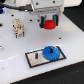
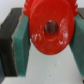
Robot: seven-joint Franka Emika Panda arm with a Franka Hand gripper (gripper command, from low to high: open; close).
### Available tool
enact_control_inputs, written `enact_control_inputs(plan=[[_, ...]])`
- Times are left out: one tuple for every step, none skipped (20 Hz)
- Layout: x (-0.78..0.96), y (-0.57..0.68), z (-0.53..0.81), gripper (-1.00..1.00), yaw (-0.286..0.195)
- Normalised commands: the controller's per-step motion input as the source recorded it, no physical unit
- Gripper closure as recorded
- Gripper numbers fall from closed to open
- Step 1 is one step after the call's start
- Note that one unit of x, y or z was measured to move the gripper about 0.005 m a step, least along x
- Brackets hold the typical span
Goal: Insert the blue gear onto the right peg, followed by the red gear
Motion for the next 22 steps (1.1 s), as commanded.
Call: enact_control_inputs(plan=[[0.81,-0.06,0.28,1.0,0.0],[0.81,-0.11,0.27,1.0,0.0],[0.81,-0.11,0.26,1.0,0.0],[0.82,-0.11,0.24,1.0,0.0],[0.81,-0.11,0.24,1.0,0.0],[0.81,-0.11,0.22,1.0,0.0],[0.79,-0.09,0.2,1.0,0.0],[0.77,-0.09,0.18,1.0,0.0],[0.75,-0.12,0.16,1.0,0.0],[0.73,-0.12,0.14,1.0,0.0],[0.71,-0.13,0.11,1.0,0.0],[0.72,-0.1,0.18,1.0,0.0],[0.68,-0.1,0.1,1.0,0.0],[0.66,-0.08,0.08,1.0,0.0],[0.62,-0.08,0.03,1.0,0.0],[0.61,-0.08,0.02,1.0,0.0],[0.61,-0.07,0.01,1.0,0.0],[0.6,-0.07,0.0,1.0,0.0],[0.57,-0.08,0.0,1.0,0.0],[0.55,-0.07,0.0,1.0,0.0],[0.52,-0.08,-0.01,1.0,0.0],[0.5,-0.09,0.0,1.0,0.0]])
